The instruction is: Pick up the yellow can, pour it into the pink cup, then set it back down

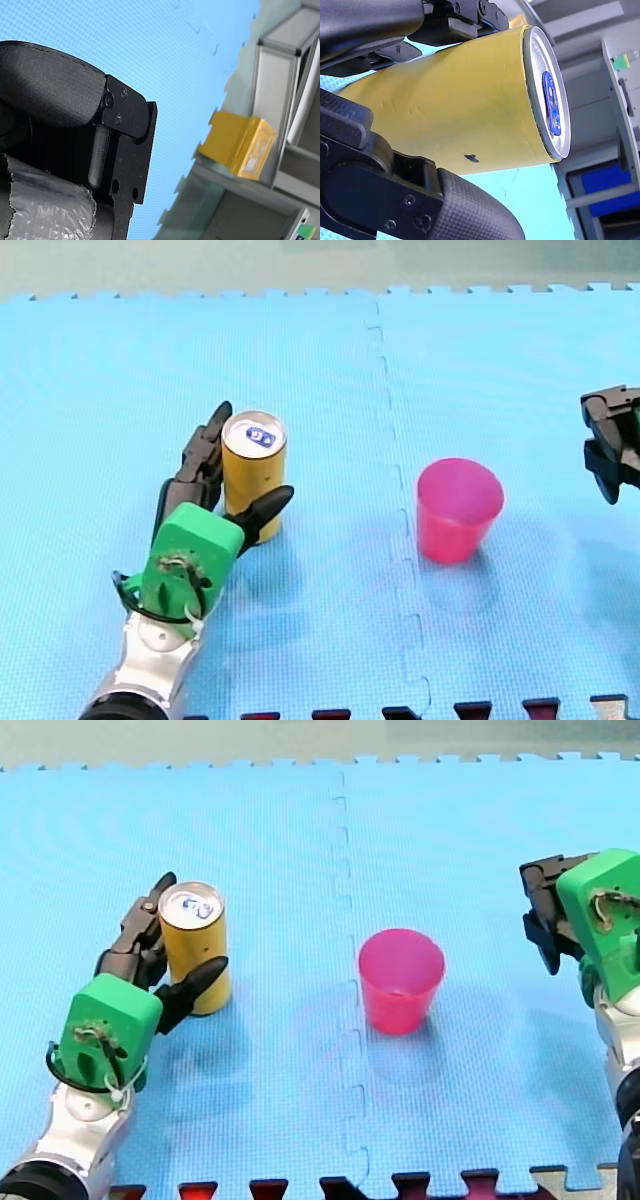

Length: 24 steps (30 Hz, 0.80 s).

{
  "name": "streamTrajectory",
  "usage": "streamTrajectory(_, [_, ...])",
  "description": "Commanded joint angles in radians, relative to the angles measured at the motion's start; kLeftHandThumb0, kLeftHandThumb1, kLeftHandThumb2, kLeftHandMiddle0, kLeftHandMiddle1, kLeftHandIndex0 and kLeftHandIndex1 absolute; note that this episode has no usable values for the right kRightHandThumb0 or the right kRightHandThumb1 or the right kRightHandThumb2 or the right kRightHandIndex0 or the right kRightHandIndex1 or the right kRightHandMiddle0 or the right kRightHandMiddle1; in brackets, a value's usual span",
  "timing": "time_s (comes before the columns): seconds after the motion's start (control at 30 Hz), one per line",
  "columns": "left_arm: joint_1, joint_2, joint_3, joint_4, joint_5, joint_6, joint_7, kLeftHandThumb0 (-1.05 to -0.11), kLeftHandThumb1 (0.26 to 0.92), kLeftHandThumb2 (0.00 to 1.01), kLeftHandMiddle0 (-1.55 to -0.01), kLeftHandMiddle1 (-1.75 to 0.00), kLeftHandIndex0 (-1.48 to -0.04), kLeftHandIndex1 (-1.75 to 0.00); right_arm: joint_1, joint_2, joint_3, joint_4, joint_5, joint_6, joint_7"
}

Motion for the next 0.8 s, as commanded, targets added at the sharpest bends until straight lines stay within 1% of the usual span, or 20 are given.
streamTrajectory(0.0, [-0.009, -0.005, 0.009, 0.007, -0.012, 0.006, -0.022, -0.968, 0.824, 0.0, -0.33, 0.0, -0.27, 0.0, 0.004, -0.005, -0.001, -0.002, 0.001, -0.004, -0.004])
streamTrajectory(0.1, [-0.024, -0.016, 0.029, 0.017, -0.048, 0.035, -0.087, -0.959, 0.833, 0.0, -0.32, 0.0, -0.27, 0.0, 0.005, -0.005, 0.0, -0.002, 0.001, -0.004, -0.007])
streamTrajectory(0.27, [-0.053, -0.013, 0.051, 0.032, -0.08, 0.085, -0.156, -0.931, 0.848, 0.01, -0.32, 0.0, -0.27, 0.0, 0.008, -0.006, 0.001, -0.002, 0.0, -0.006, -0.01])
streamTrajectory(0.33, [-0.061, -0.014, 0.063, 0.035, -0.094, 0.092, -0.177, -0.908, 0.848, 0.01, -0.35, -0.02, -0.31, -0.02, 0.01, -0.006, 0.002, -0.002, -0.001, -0.006, -0.012])
streamTrajectory(0.4, [-0.064, -0.02, 0.082, 0.037, -0.113, 0.089, -0.191, -0.853, 0.828, 0.0, -0.42, -0.04, -0.39, -0.04, 0.011, -0.007, 0.003, -0.002, -0.001, -0.007, -0.013])
streamTrajectory(0.43, [-0.065, -0.028, 0.101, 0.037, -0.133, 0.083, -0.193, -0.816, 0.812, 0.0, -0.54, -0.08, -0.48, -0.05, 0.012, -0.008, 0.002, -0.002, 0.0, -0.007, -0.012])
streamTrajectory(0.5, [-0.066, -0.05, 0.145, 0.035, -0.178, 0.077, -0.173, -0.786, 0.803, 0.0, -0.75, -0.09, -0.67, -0.05, 0.013, -0.009, 0.001, -0.002, 0.001, -0.007, -0.011])
streamTrajectory(0.53, [-0.068, -0.061, 0.163, 0.034, -0.195, 0.076, -0.152, -0.678, 0.798, 0.0, -0.92, -0.12, -0.84, -0.06, 0.013, -0.009, 0.0, -0.002, 0.002, -0.007, -0.011])
streamTrajectory(0.57, [-0.069, -0.066, 0.164, 0.034, -0.185, 0.072, -0.087, -0.615, 0.797, 0.0, -1.01, -0.13, -0.93, -0.07, 0.013, -0.009, -0.001, -0.002, 0.003, -0.007, -0.012])
streamTrajectory(0.6, [-0.069, -0.071, 0.164, 0.033, -0.174, 0.064, -0.032, -0.489, 0.809, 0.01, -1.12, -0.17, -1.03, -0.09, 0.014, -0.01, -0.002, -0.002, 0.003, -0.007, -0.012])
streamTrajectory(0.63, [-0.069, -0.075, 0.163, 0.032, -0.164, 0.056, 0.01, -0.408, 0.819, 0.01, -1.23, -0.21, -1.14, -0.12, 0.014, -0.01, -0.002, -0.002, 0.004, -0.007, -0.013])
streamTrajectory(0.7, [-0.069, -0.079, 0.157, 0.031, -0.147, 0.044, 0.062, -0.365, 0.829, 0.01, -1.3, -0.24, -1.2, -0.13, 0.014, -0.011, -0.002, -0.002, 0.003, -0.006, -0.015])
streamTrajectory(0.77, [-0.068, -0.079, 0.151, 0.031, -0.134, 0.038, 0.087, -0.354, 0.837, 0.01, -1.3, -0.22, -1.22, -0.12, 0.013, -0.012, -0.002, -0.002, 0.002, -0.005, -0.016])
